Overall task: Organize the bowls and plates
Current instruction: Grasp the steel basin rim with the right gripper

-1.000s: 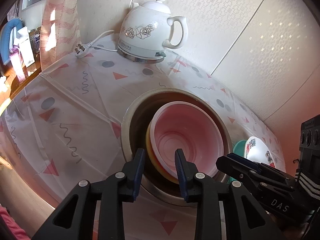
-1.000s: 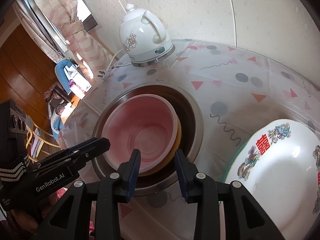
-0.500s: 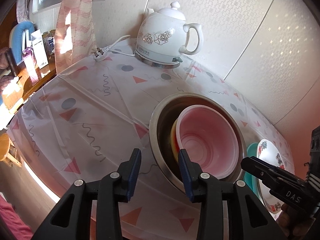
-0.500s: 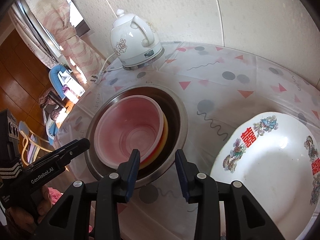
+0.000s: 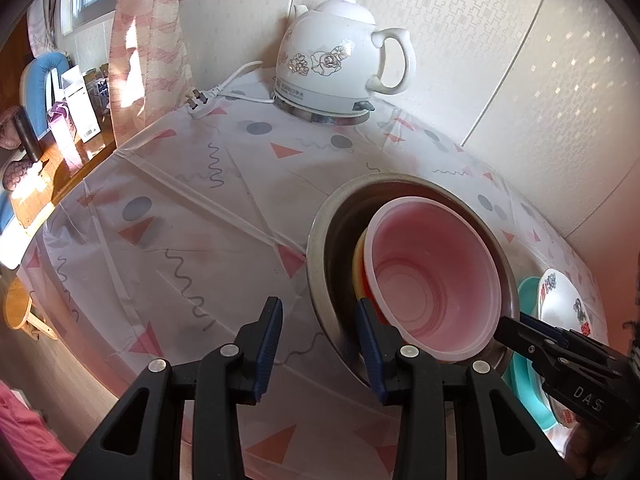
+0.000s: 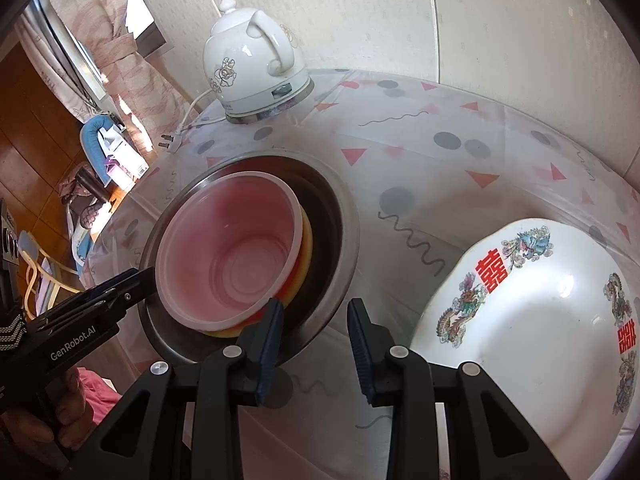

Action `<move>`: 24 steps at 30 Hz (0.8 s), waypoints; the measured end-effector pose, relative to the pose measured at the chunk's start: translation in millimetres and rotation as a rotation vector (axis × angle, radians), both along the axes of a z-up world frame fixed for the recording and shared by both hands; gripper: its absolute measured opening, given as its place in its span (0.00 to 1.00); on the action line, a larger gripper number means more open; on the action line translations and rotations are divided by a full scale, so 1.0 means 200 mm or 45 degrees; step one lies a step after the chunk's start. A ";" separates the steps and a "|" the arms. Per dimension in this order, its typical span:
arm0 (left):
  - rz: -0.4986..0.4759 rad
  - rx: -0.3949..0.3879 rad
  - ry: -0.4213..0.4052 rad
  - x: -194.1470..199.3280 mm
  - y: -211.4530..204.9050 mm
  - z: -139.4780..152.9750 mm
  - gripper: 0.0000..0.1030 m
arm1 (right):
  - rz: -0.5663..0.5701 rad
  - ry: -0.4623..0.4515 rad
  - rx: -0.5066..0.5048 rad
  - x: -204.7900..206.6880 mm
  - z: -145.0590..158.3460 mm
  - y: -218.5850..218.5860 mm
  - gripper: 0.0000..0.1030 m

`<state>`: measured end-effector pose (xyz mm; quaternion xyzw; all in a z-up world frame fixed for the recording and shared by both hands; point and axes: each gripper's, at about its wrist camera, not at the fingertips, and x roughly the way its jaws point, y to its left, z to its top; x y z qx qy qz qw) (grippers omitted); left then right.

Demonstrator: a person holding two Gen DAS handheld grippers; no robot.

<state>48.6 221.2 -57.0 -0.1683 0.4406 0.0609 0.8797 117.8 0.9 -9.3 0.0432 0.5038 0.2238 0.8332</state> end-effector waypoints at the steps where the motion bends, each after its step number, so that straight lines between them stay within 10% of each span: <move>1: 0.001 0.008 -0.005 0.01 0.00 0.00 0.37 | -0.003 0.004 0.001 0.00 0.00 0.00 0.32; 24: 0.010 0.047 -0.003 0.11 0.09 0.00 0.34 | -0.015 0.028 -0.011 0.12 -0.01 0.01 0.34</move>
